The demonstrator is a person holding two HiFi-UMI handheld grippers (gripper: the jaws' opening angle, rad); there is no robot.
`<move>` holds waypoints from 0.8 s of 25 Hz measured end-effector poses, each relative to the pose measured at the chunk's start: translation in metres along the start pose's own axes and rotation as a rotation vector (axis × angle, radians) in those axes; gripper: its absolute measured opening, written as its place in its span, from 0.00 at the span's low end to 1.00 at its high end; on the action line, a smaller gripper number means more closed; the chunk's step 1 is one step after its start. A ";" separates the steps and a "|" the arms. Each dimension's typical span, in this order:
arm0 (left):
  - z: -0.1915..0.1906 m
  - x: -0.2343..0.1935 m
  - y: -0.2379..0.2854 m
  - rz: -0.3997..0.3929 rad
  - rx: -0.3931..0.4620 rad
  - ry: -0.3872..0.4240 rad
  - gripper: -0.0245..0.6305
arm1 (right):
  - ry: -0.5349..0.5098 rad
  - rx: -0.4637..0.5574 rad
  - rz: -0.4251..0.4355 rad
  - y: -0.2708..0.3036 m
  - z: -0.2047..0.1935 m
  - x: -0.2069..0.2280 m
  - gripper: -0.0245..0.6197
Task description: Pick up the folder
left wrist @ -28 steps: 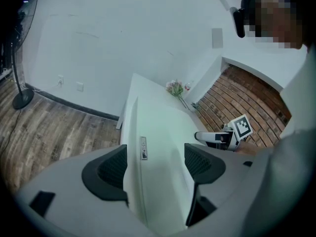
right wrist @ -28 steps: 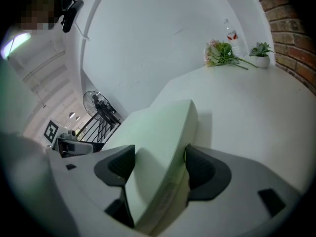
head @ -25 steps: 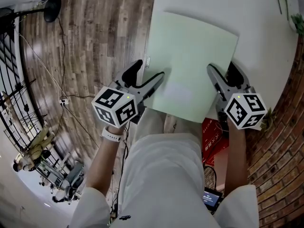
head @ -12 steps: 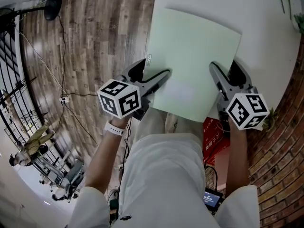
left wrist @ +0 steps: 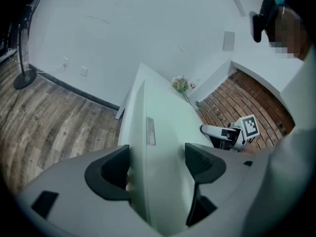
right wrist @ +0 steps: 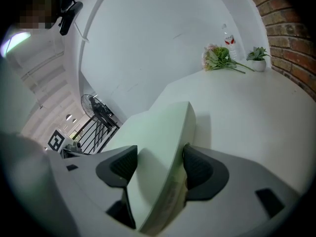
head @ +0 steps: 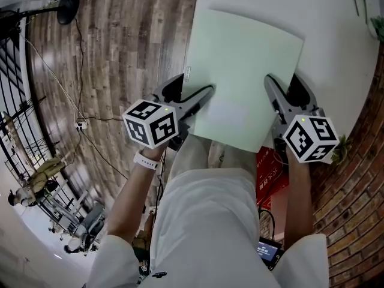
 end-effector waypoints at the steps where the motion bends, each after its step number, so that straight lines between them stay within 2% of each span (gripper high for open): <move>1: 0.000 0.001 -0.001 0.004 0.002 -0.001 0.59 | 0.003 0.000 -0.002 0.000 0.001 -0.001 0.50; 10: 0.017 0.021 -0.021 0.025 0.049 0.027 0.57 | 0.003 0.031 -0.009 -0.018 0.020 -0.013 0.49; 20: 0.031 0.049 -0.056 0.009 0.098 0.089 0.56 | 0.009 0.118 -0.027 -0.056 0.030 -0.039 0.49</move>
Point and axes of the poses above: the fingertips, and each gripper's own axes: y forward along the fingers, x to its right, z out of its top, the point moved 5 cm from there along -y, backward along the fingers, and after that the axes turned 7 degrees about z, right-handed, at the moved point
